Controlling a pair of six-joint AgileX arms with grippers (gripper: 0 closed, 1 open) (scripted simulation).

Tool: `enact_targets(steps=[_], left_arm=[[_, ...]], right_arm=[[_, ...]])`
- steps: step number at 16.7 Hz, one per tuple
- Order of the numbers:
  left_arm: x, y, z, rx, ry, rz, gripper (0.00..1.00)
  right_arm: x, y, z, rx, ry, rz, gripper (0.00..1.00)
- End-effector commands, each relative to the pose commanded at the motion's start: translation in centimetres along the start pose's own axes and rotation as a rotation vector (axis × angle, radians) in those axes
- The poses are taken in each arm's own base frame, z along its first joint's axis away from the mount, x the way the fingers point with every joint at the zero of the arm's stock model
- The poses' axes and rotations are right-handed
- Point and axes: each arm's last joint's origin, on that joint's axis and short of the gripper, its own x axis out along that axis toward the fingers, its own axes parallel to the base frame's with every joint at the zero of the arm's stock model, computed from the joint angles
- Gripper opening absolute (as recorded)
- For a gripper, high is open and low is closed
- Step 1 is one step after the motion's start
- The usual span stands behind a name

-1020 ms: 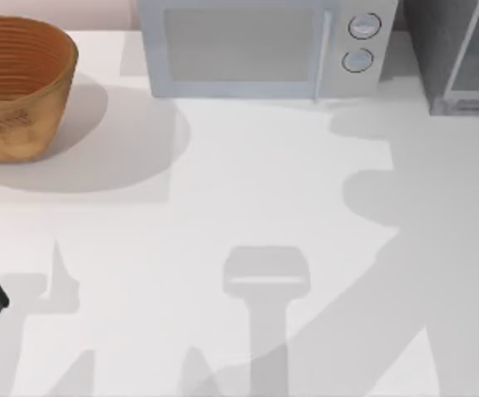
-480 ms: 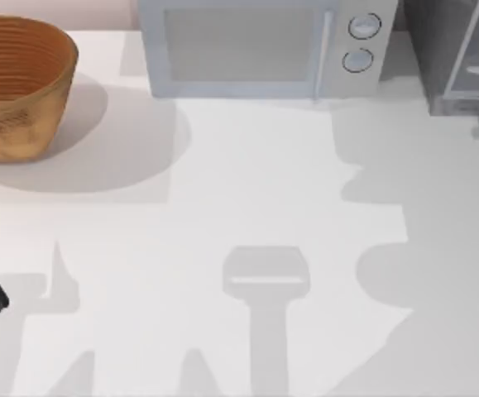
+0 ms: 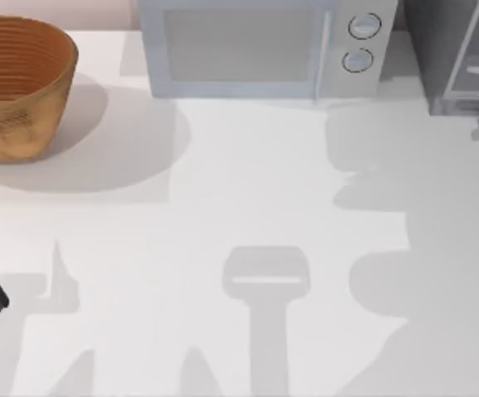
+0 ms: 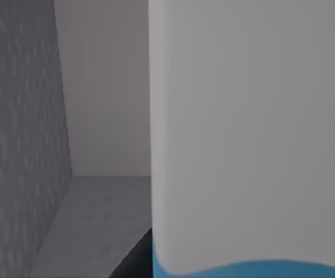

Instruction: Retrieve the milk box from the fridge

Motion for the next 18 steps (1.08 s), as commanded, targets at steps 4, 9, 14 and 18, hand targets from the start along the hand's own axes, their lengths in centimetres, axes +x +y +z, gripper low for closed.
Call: enact_targets(steps=[4, 9, 14, 18], left_arm=[[0.0, 0.0, 0.0, 0.000, 0.000, 0.000, 1.00], [0.0, 0.0, 0.0, 0.000, 0.000, 0.000, 1.00], [0.0, 0.0, 0.0, 0.000, 0.000, 0.000, 1.00], [0.0, 0.0, 0.0, 0.000, 0.000, 0.000, 1.00]], right_arm=[[-2.5, 1.3, 2.9, -0.011, -0.011, 0.002, 0.00], [-9.7, 3.8, 6.7, -0.016, -0.014, -0.001, 0.00], [-18.8, 5.9, 6.1, -0.009, -0.008, -0.002, 0.00], [-23.7, 6.8, 2.8, -0.003, -0.009, 0.000, 0.00]])
